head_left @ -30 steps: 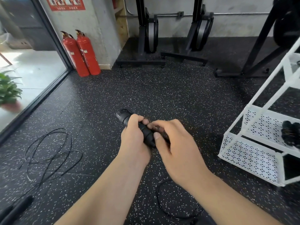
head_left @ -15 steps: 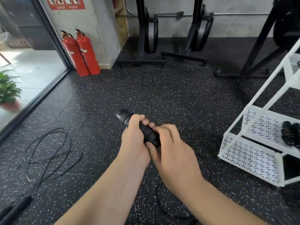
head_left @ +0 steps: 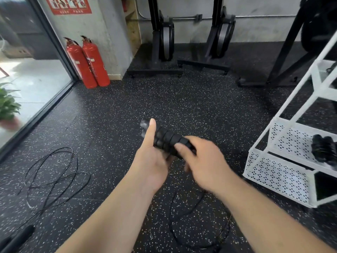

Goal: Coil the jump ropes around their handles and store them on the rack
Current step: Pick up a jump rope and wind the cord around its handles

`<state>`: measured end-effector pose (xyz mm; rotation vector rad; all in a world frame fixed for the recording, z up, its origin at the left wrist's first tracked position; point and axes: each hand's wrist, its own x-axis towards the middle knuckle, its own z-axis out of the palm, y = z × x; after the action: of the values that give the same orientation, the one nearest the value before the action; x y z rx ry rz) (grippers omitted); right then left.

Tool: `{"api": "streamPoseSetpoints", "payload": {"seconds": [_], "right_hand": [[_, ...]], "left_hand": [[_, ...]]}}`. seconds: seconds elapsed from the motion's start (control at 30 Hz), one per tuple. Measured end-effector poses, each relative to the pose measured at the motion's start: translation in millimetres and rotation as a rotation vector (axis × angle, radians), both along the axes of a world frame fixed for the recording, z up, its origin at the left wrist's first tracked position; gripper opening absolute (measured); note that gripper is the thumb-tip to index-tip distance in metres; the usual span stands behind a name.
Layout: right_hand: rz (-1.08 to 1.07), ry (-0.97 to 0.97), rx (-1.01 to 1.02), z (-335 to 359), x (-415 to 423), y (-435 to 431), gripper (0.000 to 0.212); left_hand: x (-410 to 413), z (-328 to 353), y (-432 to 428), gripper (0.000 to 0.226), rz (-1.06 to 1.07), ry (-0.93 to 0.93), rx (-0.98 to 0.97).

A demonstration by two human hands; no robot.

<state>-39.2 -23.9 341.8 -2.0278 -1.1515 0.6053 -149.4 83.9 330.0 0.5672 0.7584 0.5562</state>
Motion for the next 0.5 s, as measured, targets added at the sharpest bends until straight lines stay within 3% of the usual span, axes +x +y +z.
{"api": "streamPoseSetpoints", "payload": {"seconds": [0.1, 0.17, 0.23, 0.33, 0.37, 0.43, 0.5], "right_hand": [[-0.126, 0.457, -0.039, 4.5, 34.1, -6.1, 0.024], [-0.187, 0.607, -0.037, 3.8, 49.5, -11.9, 0.026], [-0.188, 0.606, -0.066, 4.7, 59.3, -16.5, 0.029], [-0.046, 0.459, -0.179, 12.1, 67.5, -22.6, 0.030], [0.018, 0.433, -0.214, 14.8, 68.3, -24.2, 0.030], [0.126, 0.445, -0.257, 19.0, 67.5, -25.9, 0.031], [0.165, 0.504, -0.253, 20.6, 64.8, -25.8, 0.031]], "left_hand": [[-1.9, 2.9, -4.2, 0.082, -0.114, 0.121, 0.173], [-1.0, -4.5, -7.5, 0.102, -0.146, 0.289, 0.329], [-4.1, -7.6, -11.2, 0.114, -0.124, 0.581, 0.747], [-11.0, -7.3, -18.7, 0.122, -0.178, 0.954, 1.701], [-10.8, -9.4, -20.7, 0.124, -0.249, 1.023, 1.919], [-9.0, -13.2, -24.1, 0.120, -0.391, 1.152, 2.071], [-7.9, -16.5, -22.6, 0.096, -0.439, 1.208, 2.038]]}}
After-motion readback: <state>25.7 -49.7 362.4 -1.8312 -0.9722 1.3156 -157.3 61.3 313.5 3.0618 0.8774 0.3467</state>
